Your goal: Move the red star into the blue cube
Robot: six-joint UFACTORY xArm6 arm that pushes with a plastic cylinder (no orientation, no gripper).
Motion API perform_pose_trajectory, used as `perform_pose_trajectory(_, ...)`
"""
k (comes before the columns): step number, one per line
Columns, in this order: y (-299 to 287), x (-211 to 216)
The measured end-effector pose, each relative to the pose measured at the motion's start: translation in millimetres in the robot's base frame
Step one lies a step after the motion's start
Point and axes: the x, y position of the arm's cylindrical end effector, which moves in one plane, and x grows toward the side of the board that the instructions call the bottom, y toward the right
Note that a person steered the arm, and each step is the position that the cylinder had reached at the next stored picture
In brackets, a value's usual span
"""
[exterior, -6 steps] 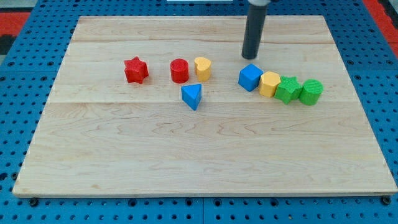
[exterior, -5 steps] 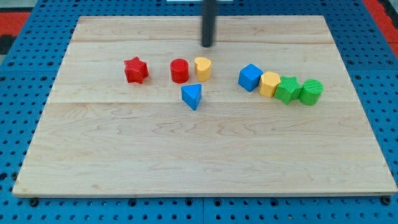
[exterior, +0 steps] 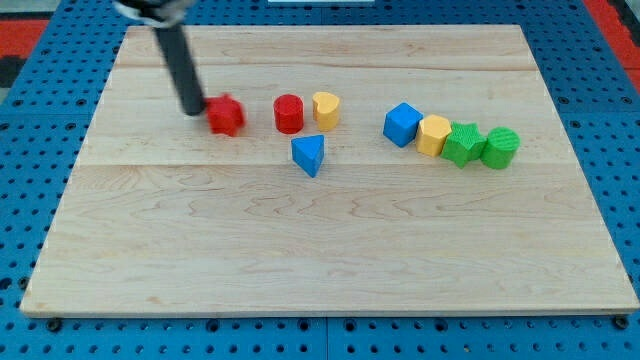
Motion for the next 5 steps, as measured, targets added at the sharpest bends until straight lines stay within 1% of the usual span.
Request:
perform_pose_trajectory(1,89.8,28.1)
perform_pose_trajectory(2,114.8,22.8)
perform_pose_trajectory(3,128.0,22.6)
perform_pose_trajectory(4,167.2,45.6)
perform_pose_trajectory(5,112.7,10.4)
